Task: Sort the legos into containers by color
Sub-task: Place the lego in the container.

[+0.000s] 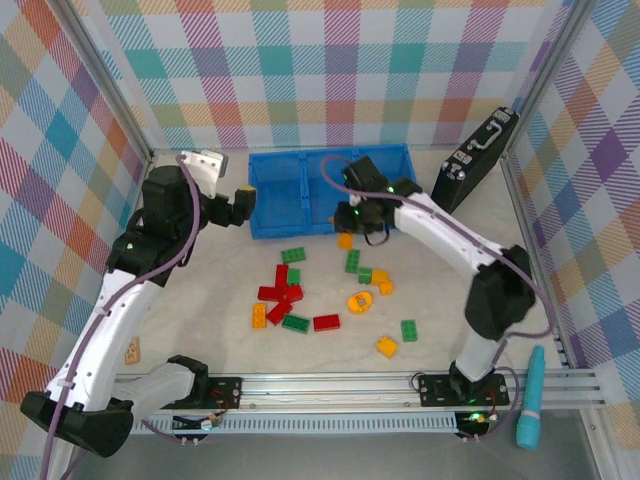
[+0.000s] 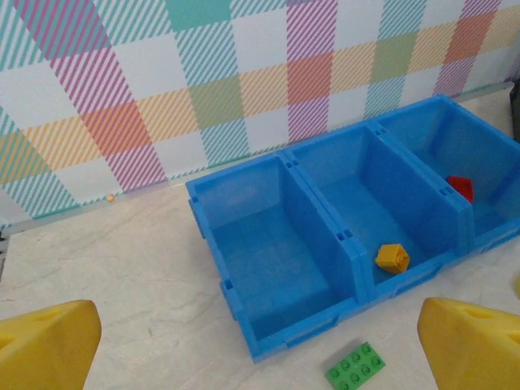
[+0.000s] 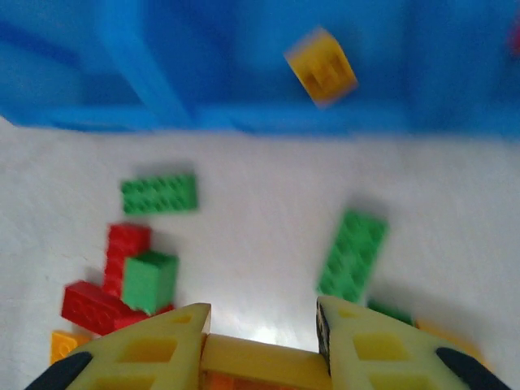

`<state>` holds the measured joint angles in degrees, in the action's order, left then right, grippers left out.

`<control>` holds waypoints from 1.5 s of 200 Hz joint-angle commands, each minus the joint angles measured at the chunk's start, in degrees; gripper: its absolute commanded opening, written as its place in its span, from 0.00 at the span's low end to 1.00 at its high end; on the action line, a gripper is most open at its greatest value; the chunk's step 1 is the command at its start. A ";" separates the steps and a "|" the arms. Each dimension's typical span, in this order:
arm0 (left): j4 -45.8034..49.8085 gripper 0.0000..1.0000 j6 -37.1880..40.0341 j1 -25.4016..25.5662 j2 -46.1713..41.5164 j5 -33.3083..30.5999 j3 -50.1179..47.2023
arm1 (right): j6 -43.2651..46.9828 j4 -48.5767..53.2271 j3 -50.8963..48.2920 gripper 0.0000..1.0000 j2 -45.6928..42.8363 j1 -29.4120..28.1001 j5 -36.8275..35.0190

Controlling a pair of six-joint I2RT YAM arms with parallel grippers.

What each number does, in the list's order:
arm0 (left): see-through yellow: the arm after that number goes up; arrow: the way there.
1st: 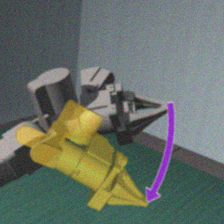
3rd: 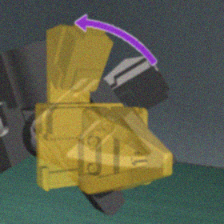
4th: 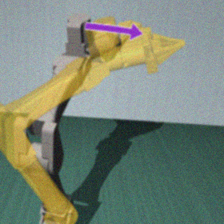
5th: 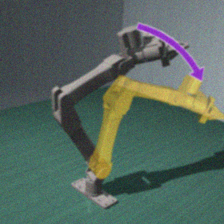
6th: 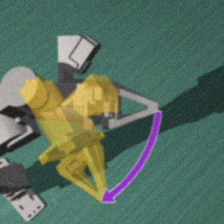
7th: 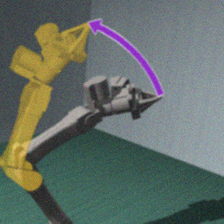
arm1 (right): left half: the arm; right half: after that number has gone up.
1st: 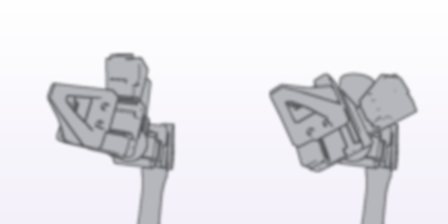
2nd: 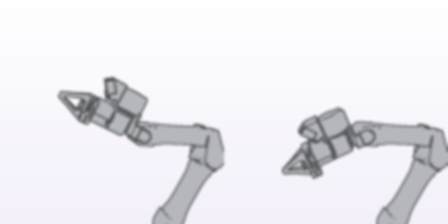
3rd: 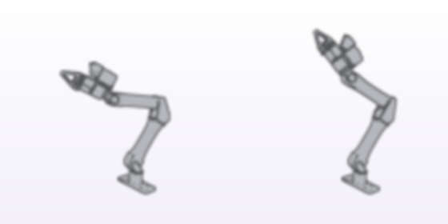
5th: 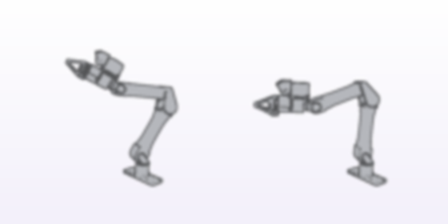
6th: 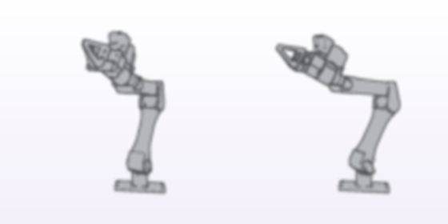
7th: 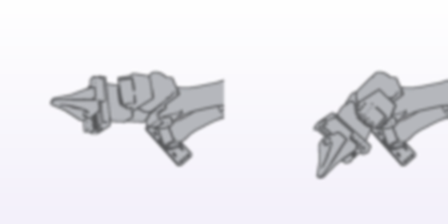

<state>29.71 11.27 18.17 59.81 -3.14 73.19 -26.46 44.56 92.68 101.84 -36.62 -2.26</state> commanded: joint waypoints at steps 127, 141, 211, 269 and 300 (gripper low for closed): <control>-5.41 1.00 15.54 -1.61 -0.19 -4.53 3.31 | 21.68 0.02 44.60 0.32 30.17 -0.16 5.58; -5.38 1.00 15.85 -1.69 1.98 -4.53 4.12 | 23.57 -0.17 44.96 0.33 30.64 0.29 3.52; -8.39 1.00 16.46 -1.91 6.41 -4.93 3.03 | 23.91 -3.41 39.21 0.33 30.34 7.16 0.88; -9.40 1.00 16.11 -1.91 5.64 -2.87 1.05 | 24.99 -11.82 31.91 0.33 32.97 7.18 -0.65; -6.92 1.00 17.11 -1.91 5.63 -1.43 1.37 | 24.54 -15.49 26.98 0.33 33.16 7.18 -1.53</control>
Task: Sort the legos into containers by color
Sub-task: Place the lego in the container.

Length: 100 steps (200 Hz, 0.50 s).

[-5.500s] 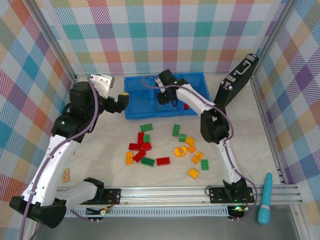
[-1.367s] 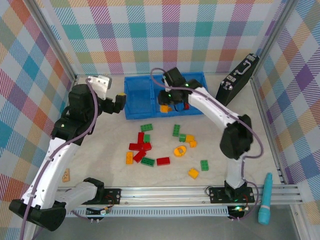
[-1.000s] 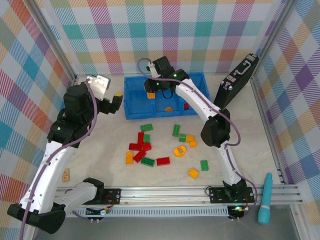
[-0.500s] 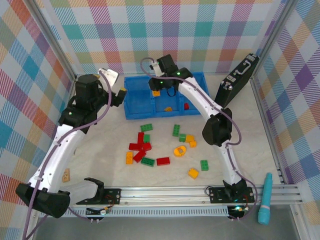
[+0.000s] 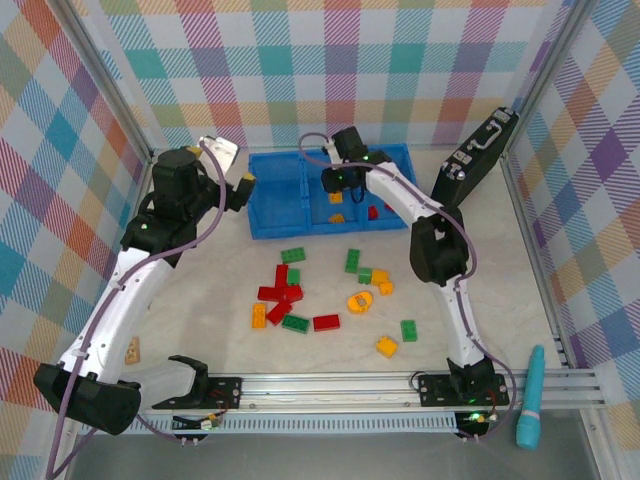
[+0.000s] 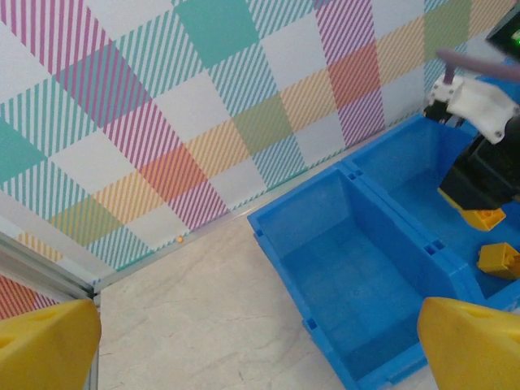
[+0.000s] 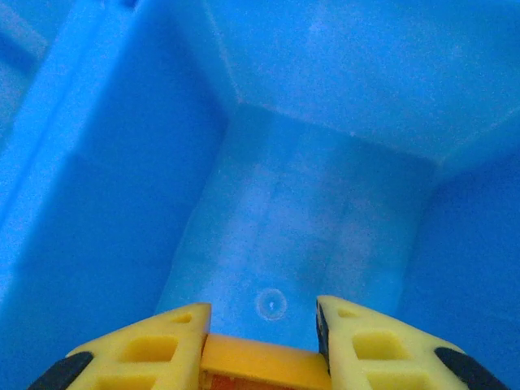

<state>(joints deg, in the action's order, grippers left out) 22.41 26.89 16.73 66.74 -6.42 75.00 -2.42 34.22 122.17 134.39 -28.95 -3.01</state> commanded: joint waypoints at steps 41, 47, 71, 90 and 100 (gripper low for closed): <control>-2.89 1.00 0.64 -0.47 -5.10 2.72 -4.84 | 0.41 -7.14 -6.56 0.39 -0.15 -1.36 -1.83; -2.95 1.00 0.38 -0.47 -5.74 2.90 -5.02 | 0.55 -7.28 -7.02 0.40 -0.46 -1.53 -1.98; -2.48 1.00 -0.30 -0.47 -7.60 3.29 -4.90 | 1.44 -8.06 -9.61 0.48 -3.43 -2.07 -2.61; -1.63 1.00 -0.77 -0.43 -8.24 3.50 -4.05 | 1.80 -8.73 -12.68 0.57 -7.50 -2.12 -2.77; -1.49 1.00 -1.01 -0.47 -8.35 3.31 -3.72 | 1.89 -8.73 -14.24 0.60 -9.97 -2.16 -3.09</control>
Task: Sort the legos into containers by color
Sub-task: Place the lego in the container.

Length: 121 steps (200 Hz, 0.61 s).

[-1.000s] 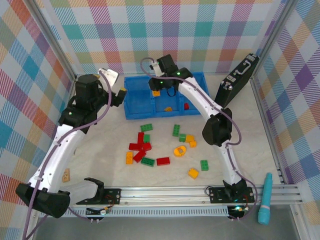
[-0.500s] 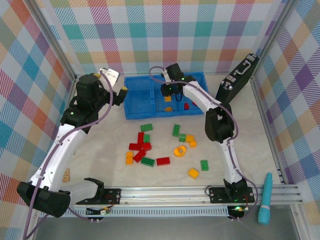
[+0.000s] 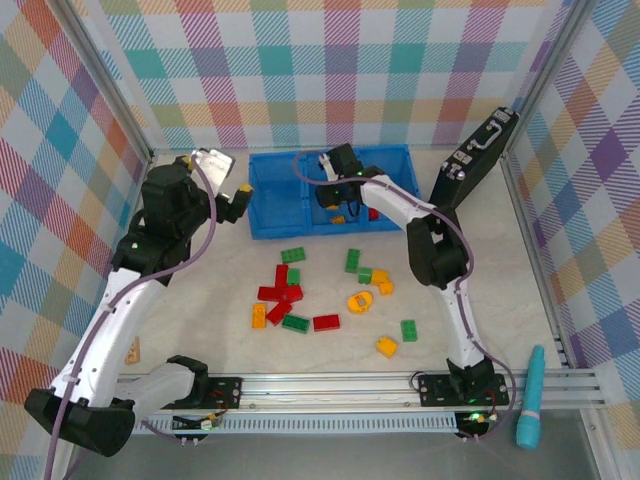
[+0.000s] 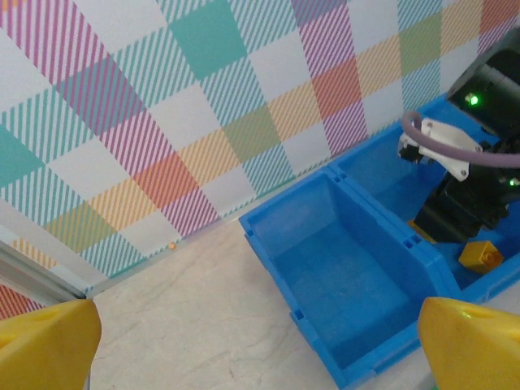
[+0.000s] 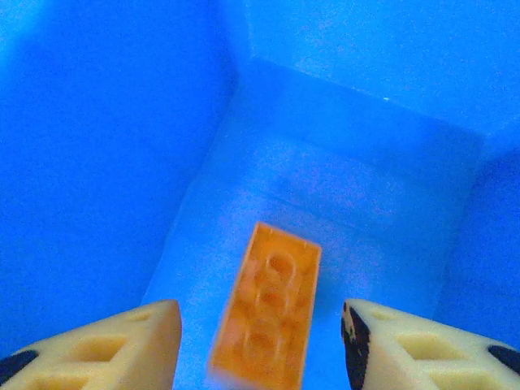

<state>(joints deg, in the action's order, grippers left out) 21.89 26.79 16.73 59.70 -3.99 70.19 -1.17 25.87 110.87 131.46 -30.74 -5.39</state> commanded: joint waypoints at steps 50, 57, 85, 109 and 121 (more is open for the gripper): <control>-0.61 1.00 -1.56 -0.47 -0.01 1.16 4.04 | -2.29 -1.51 -15.77 0.68 -22.82 -0.41 -0.01; -0.70 1.00 -1.65 -0.47 0.07 1.30 4.31 | -3.37 -1.61 -18.14 0.68 -25.42 -0.45 0.18; -1.06 1.00 -2.76 -0.43 0.31 2.20 5.28 | -8.64 -0.99 -28.87 0.69 -35.56 -0.46 -0.12; -0.64 1.00 -3.97 -0.38 0.50 3.61 5.74 | -15.81 1.95 -37.51 0.69 -43.29 -0.50 -1.26; -0.64 1.00 -4.45 -0.31 0.44 3.99 5.70 | -20.06 2.64 -42.19 0.69 -47.31 -0.55 -1.91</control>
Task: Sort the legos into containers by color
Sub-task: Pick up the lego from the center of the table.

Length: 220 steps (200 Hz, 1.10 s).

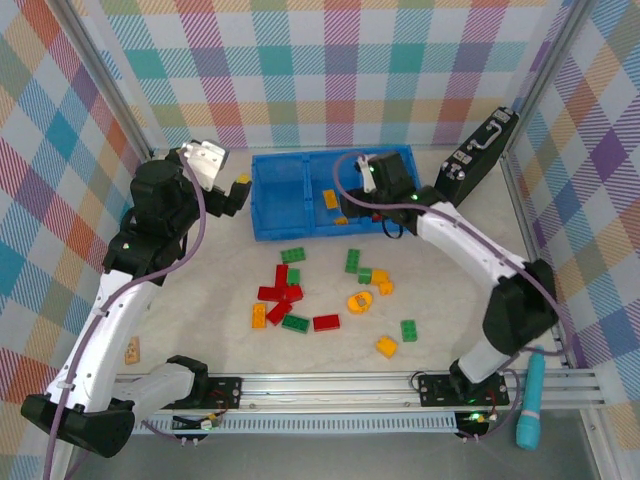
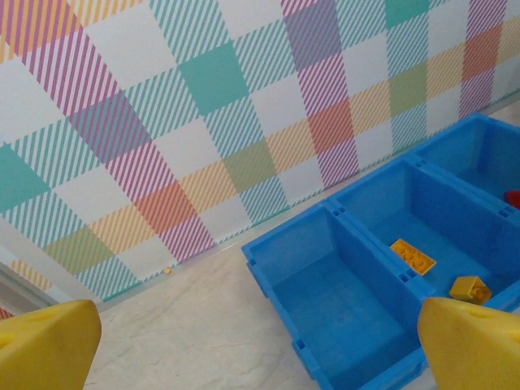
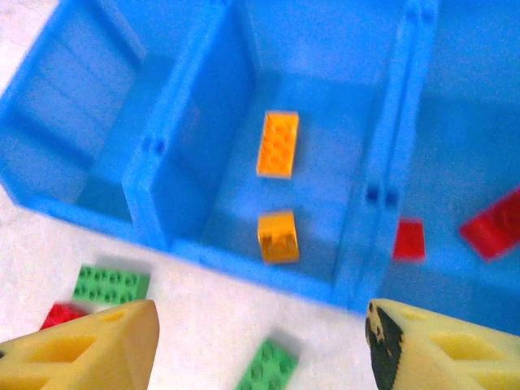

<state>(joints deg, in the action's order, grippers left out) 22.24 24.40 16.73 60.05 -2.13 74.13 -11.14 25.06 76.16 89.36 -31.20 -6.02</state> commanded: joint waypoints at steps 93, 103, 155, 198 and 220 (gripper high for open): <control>3.64 1.00 -7.17 -0.30 1.84 0.65 5.40 | -25.62 2.24 -29.51 0.73 -16.89 -0.07 2.99; 3.45 1.00 -7.09 -0.30 1.54 1.45 5.29 | -25.75 1.25 -30.35 0.73 -16.15 -0.09 2.98; 2.99 1.00 -6.80 -0.21 0.16 3.01 4.12 | -23.65 -0.80 -27.65 0.73 -7.89 -0.02 1.99; 2.83 1.00 -6.26 -0.21 -0.42 2.57 3.70 | -23.28 -3.22 -26.67 0.73 -1.53 -0.02 2.48; 2.42 1.00 -6.04 -0.14 -0.78 2.48 3.04 | -22.81 -3.24 -25.72 0.73 1.11 -0.01 2.34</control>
<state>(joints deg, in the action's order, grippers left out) 25.36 18.44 16.73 60.60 -0.01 77.82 -34.92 23.33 48.34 88.23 -31.20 -4.01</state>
